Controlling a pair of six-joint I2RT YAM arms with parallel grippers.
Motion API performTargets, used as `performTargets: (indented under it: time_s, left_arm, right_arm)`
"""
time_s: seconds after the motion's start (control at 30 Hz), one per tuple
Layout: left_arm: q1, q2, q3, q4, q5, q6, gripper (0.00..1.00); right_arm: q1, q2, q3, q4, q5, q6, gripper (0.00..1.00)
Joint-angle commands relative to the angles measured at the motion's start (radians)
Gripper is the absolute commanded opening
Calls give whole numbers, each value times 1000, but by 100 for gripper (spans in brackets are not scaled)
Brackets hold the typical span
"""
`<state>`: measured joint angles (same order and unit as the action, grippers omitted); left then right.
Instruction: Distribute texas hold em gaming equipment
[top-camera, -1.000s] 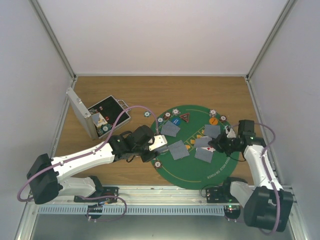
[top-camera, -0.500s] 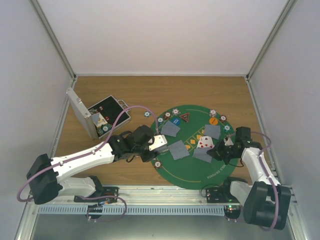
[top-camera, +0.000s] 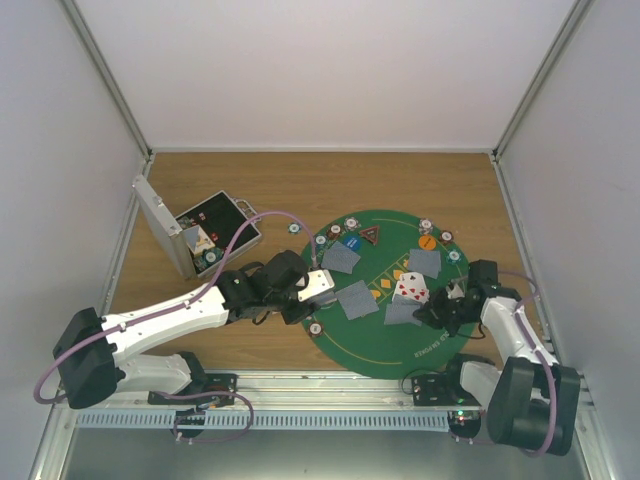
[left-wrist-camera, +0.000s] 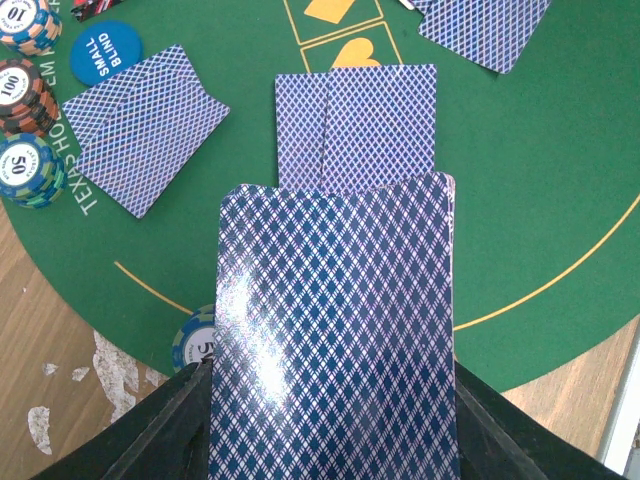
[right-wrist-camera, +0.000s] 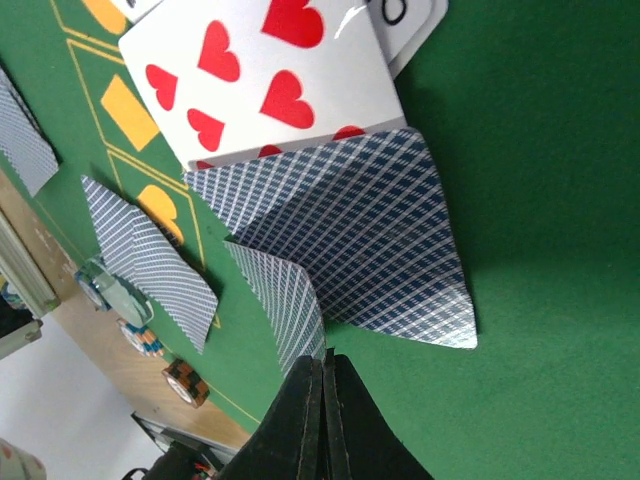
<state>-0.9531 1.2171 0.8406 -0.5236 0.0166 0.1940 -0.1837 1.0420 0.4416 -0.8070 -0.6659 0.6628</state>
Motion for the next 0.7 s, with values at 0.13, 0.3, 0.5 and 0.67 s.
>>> performTargets:
  time_s: [0.13,0.3,0.5,0.67]
  left_arm:
    - [-6,-29,-12,53,-6,-1,56]
    - [-5,-30,-13,52,-8,-1,56]
    - [-6,-31,-13,53,-8,0,56]
    - [-6,-33,-13,52,-7,1,56]
  right_arm:
    - [-9,19,-10,-4,91,-5,1]
    - [-8,23,-17,-7,119,-8,1]
    - [-8,20,0,-33,166,-12,5]
    - [-9,17,16,-51,191,-8,12]
